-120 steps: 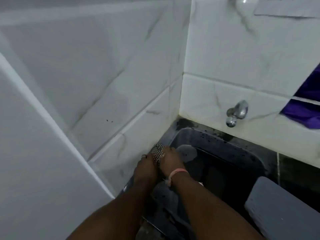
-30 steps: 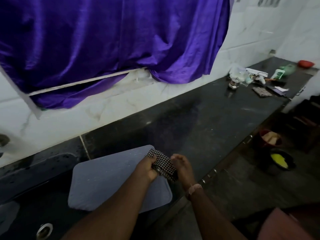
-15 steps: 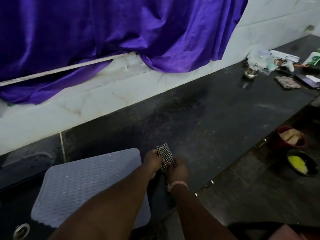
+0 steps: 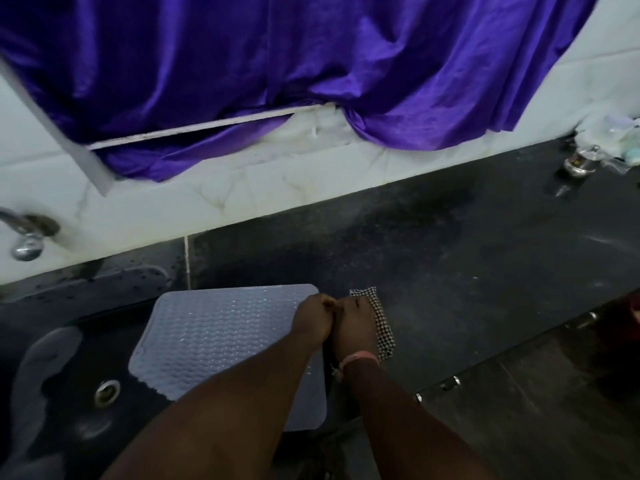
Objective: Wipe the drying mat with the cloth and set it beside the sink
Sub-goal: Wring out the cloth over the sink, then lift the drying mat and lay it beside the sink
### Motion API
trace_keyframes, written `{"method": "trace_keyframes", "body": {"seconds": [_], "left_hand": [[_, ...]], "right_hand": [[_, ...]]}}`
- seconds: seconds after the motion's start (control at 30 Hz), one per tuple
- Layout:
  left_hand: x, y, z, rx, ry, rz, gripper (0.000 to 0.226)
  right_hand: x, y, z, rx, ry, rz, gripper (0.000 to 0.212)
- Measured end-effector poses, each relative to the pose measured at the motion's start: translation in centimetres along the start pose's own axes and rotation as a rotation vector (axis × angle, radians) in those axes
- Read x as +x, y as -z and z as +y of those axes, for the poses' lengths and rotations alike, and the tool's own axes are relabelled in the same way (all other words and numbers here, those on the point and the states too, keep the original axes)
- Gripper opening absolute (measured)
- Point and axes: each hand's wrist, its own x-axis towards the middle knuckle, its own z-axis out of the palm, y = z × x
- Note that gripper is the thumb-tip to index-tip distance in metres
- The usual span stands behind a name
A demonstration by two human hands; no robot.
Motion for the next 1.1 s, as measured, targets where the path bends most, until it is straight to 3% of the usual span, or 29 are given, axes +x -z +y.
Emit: {"method": "trace_keyframes", "body": {"seconds": [0.13,0.27,0.5,0.6,0.73,0.8,0.87,0.97,1.03,1.1], "left_hand": [[-0.7,4.3,-4.7,0.05,0.03,0.076,0.014],[-2.0,7.9,-9.7,0.04,0.164,0.212,0.018],[-6.0,13.7,-18.4,-0.032,0.43,0.414,0.034],[-7.6,16.0,-21.2,-0.052,0.53,0.574,0.04],[-9.0,18.1,-23.7,-0.099,0.633,0.587,0.033],[-8.9,18.6,-24.3,-0.262,0.646,0.527,0.031],[-9.0,18.5,-25.1,-0.378,0.59,0.466,0.015],[-9.0,18.3,-26.5,-0.55,0.58,0.517,0.021],[-8.7,18.6,-27.6,-0.561,0.591,0.537,0.009],[-8.6,19.0,-28.0,-0.601,0.602,0.56,0.001]], "right_hand": [[-0.2,-0.4,-3.9,0.129,0.088,-0.132,0.023],[-0.9,-1.8,-6.6,0.136,-0.038,-0.231,0.028],[-2.1,-3.7,-7.6,0.048,-0.319,-0.235,0.055],[-2.3,-4.2,-8.4,0.017,-0.396,-0.217,0.065],[-1.5,-4.4,-8.4,0.112,-0.51,-0.246,0.081],[-0.8,-4.2,-8.0,0.161,-0.549,-0.279,0.078],[-0.8,-4.3,-7.8,0.182,-0.539,-0.276,0.07],[-1.2,-4.5,-7.9,0.261,-0.448,-0.194,0.043],[-1.8,-4.3,-8.6,0.324,-0.393,-0.144,0.025],[-2.5,-3.7,-9.5,0.323,-0.311,-0.139,0.02]]}}
